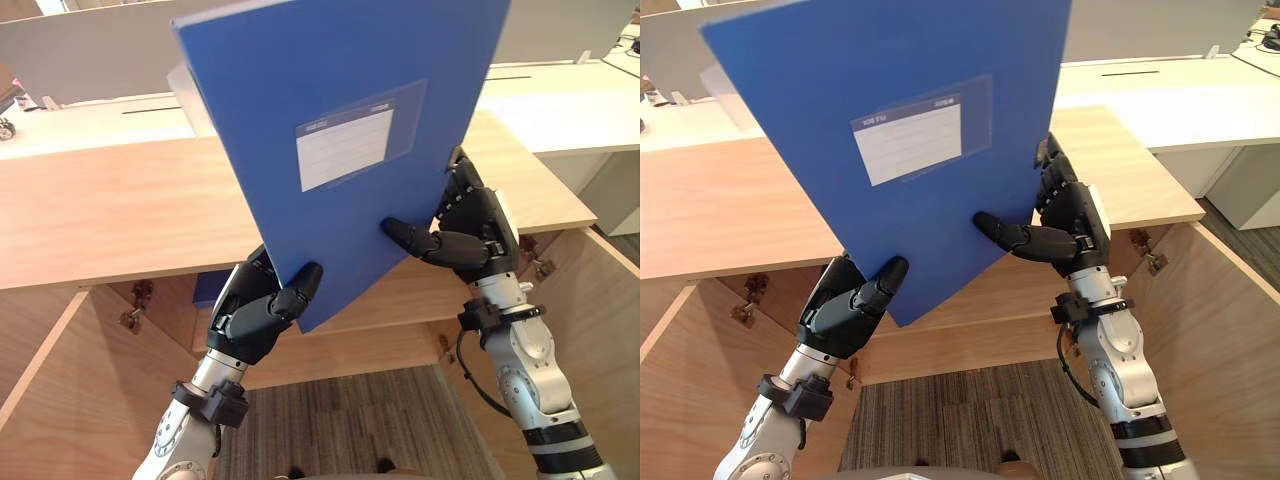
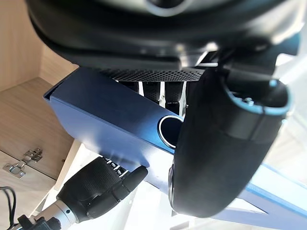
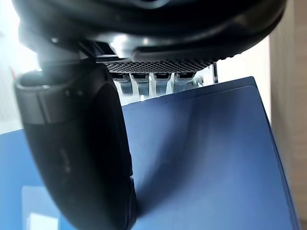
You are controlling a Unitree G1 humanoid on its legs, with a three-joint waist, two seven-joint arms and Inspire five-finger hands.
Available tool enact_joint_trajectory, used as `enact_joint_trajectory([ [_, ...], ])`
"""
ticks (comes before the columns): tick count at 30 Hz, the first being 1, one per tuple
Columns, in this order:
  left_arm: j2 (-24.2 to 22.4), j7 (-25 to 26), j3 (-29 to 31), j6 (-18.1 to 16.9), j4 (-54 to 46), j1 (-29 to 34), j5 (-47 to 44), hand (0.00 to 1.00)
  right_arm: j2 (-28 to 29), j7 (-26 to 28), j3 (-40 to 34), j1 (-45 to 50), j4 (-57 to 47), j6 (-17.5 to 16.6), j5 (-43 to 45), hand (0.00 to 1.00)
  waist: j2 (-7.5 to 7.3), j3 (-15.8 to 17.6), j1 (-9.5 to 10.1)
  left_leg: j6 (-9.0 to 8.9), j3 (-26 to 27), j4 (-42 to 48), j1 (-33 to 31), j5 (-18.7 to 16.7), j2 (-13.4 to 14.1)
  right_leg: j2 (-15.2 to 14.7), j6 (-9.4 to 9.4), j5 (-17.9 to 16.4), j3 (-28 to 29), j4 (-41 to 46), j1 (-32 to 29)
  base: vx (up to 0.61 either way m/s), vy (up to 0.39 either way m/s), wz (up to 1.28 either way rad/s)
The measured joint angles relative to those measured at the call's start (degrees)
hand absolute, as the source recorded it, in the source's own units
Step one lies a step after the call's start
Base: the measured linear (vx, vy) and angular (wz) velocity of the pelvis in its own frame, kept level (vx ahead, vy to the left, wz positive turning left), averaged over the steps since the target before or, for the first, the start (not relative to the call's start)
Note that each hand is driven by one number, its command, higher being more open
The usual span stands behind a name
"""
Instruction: Walk over to the cabinet, pick up the folder, carry it to the office cabinet, place the folder inside the office cabinet, then close the office cabinet door
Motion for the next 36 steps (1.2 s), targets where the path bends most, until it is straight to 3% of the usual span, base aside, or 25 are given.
enact_joint_trajectory([
  [6,-0.43,-1.1,4.12,0.1,0.01,1.28,1.53,0.0,0.6,1.66,-0.42,0.09,-0.25,0.31,0.51,0.0,-0.13,-0.08,0.73,0.41,-1.77,-2.66,-0.2,1.99,-0.96,-0.74,-0.01,0.05,-1.77,-0.03,-0.48,-0.05,-0.015,0.18],
  [10,-10.4,0.97,9.83,-2.09,-0.01,0.81,13.35,0.0,9.11,1.87,-1.88,1.43,-4.56,0.37,-2.05,0.0,-0.2,-0.15,1.3,0.49,-3.37,-4.7,-0.22,3.77,-1.29,-0.94,-0.01,0.05,-3.39,-0.18,-0.54,-0.05,-0.029,0.2],
  [11,-11.52,1.66,10.21,-2.13,-0.01,0.81,15.27,1.0,10.19,1.86,-1.99,1.44,-5.17,0.39,-2.59,0.0,-0.22,-0.21,1.59,0.48,-3.39,-4.7,-0.21,3.79,-1.28,-0.94,-0.01,0.05,-3.44,-0.19,-0.52,-0.06,-0.034,0.07],
  [19,-20.73,8.78,14.5,-4.07,-0.16,0.67,34.38,1.0,18.65,1.41,-3.99,3.64,-6.07,0.83,-8.32,0.0,-0.53,-0.4,2.32,0.31,-5.44,-5.03,-0.32,4.57,-1.54,-1.24,-0.18,-0.09,-5.56,-0.18,0.4,-0.05,-0.025,0.13],
  [24,-27.34,19.41,25.55,-6.83,-0.15,1.93,42.59,1.0,22.37,-4.09,-12.85,5.08,-6.06,0.88,-9.2,0.0,-0.58,-0.42,2.33,-0.17,-6.36,-5.06,-0.47,5.05,-1.58,-1.31,-0.79,-0.55,-6.84,-0.18,0.69,-0.06,-0.029,0.1],
  [26,-28.18,21.0,27.64,-7.2,-0.11,3.5,43.49,1.0,22.68,-5.56,-15.94,5.69,-6.05,0.89,-9.16,0.0,-0.6,-0.43,2.33,-0.3,-6.62,-5.07,-0.47,5.16,-1.56,-1.3,-0.85,-0.6,-7.16,-0.22,0.82,-0.04,-0.023,0.07],
  [30,-28.97,21.18,28.33,-7.31,2.33,5.94,45.13,1.0,22.77,-6.6,-17.76,5.99,-6.06,0.88,-9.19,0.0,-0.69,-0.86,2.24,-0.45,-6.71,-5.08,-0.53,5.25,-1.51,-1.29,-0.86,-0.6,-7.4,-0.82,0.88,-0.03,-0.015,0.02],
  [36,-27.49,16.12,23.16,-6.36,19.98,7.45,44.69,1.0,22.51,-6.51,-15.58,6.16,-6.84,0.89,-9.36,0.0,-1.14,-1.95,2.23,-0.5,-7.05,-5.04,-1.28,5.22,-1.45,-1.24,-0.83,-0.5,-7.8,-1.36,0.56,0.0,-0.007,0.02],
])
